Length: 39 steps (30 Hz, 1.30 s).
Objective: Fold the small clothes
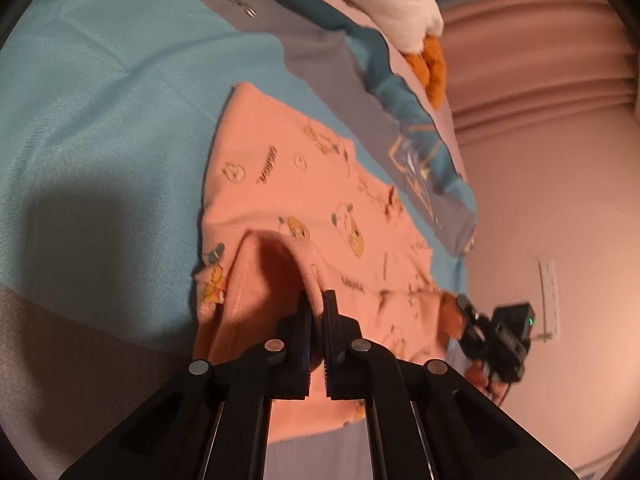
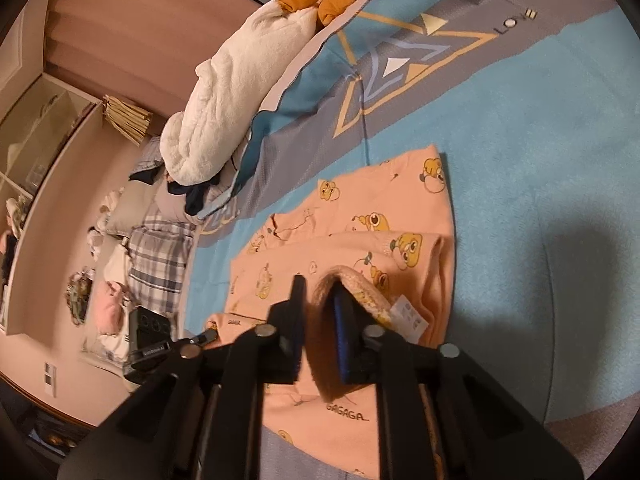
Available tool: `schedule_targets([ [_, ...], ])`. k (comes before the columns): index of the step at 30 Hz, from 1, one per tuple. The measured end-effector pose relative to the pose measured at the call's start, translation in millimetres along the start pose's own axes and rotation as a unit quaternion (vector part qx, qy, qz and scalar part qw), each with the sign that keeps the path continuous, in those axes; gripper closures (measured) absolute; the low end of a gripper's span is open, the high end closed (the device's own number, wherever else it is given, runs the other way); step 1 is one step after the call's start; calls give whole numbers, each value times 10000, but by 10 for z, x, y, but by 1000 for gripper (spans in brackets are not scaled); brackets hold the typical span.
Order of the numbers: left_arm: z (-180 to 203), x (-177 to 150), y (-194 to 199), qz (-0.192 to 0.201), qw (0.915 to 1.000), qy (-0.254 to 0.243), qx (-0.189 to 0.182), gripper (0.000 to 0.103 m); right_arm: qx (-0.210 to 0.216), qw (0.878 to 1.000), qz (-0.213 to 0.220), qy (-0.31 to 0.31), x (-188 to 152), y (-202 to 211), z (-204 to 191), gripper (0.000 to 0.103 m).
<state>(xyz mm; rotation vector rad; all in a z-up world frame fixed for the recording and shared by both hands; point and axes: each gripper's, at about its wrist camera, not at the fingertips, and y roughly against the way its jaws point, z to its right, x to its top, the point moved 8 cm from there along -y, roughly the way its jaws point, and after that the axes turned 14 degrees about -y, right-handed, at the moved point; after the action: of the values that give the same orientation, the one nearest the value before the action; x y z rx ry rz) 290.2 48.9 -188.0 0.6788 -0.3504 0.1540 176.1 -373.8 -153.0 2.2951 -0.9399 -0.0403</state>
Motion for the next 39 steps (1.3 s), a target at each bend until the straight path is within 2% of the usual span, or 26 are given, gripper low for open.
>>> schedule_targets([
  [2, -5, 74, 95, 356, 9987, 226, -271, 103, 102, 9999, 33, -2, 17, 36, -35, 95],
  [5, -42, 236, 225, 919, 9895, 725, -845, 103, 416, 9990, 101, -85, 70, 101, -122, 95],
  [7, -70, 330, 234, 1071, 9872, 828, -846, 103, 579, 9981, 157, -149, 155, 100, -182, 95],
  [10, -128, 497, 207, 1275, 9833, 1007, -814, 103, 583, 9977, 254, -247, 331, 1, -228, 95],
  [12, -212, 631, 196, 1428, 9813, 1107, -664, 103, 526, 9974, 305, -396, 457, -90, -215, 95],
  [14, -326, 740, 178, 1498, 9808, 1187, -391, 103, 296, 9968, 411, -614, 603, -189, -123, 94],
  [17, -508, 842, 60, 1339, 9818, 1339, 169, 103, -77, 9932, 507, -1048, 767, -302, 99, 85],
  [18, -576, 845, 20, 1246, 9818, 1388, 370, 103, -210, 9910, 503, -1223, 799, -328, 191, 68],
  [20, -702, 848, 20, 1133, 9804, 1439, 725, 103, -268, 9885, 505, -1403, 832, -319, 298, 54],
  [22, -744, 847, 87, 1105, 9812, 1299, 898, 103, -325, 9900, 556, -1256, 843, -218, 289, 54],
  [23, -749, 844, 163, 1083, 9813, 1122, 1124, 103, -412, 9910, 642, -1104, 848, -144, 266, 54],
  [25, -683, 822, 276, 1024, 9838, 694, 1295, 103, -617, 9933, 810, -542, 845, 17, 156, 55],
  [26, -556, 787, 297, 916, 9872, 317, 1266, 103, -671, 9945, 797, -58, 780, 90, 23, 58],
  [28, -345, 683, 257, 684, 9915, -202, 1092, 103, -656, 9936, 522, 755, 567, 90, -203, 75],
  [31, -5, 431, 16, 96, 9940, -828, 705, 103, -716, 9842, -103, 1618, 165, -89, -416, 87],
  [33, 97, 280, -229, -340, 9929, -972, 592, 103, -1015, 9751, -606, 1878, -53, -340, -399, 90],
  [35, 113, 215, -450, -611, 9886, -1135, 782, 103, -1429, 9641, -873, 2059, -159, -581, -320, 90],
  [37, 102, 241, -607, -716, 9855, -1210, 953, 103, -1670, 9586, -962, 2096, -164, -750, -262, 91],
  [39, 69, 342, -722, -663, 9834, -1267, 1118, 103, -1812, 9545, -854, 2209, -95, -876, -265, 91],
])
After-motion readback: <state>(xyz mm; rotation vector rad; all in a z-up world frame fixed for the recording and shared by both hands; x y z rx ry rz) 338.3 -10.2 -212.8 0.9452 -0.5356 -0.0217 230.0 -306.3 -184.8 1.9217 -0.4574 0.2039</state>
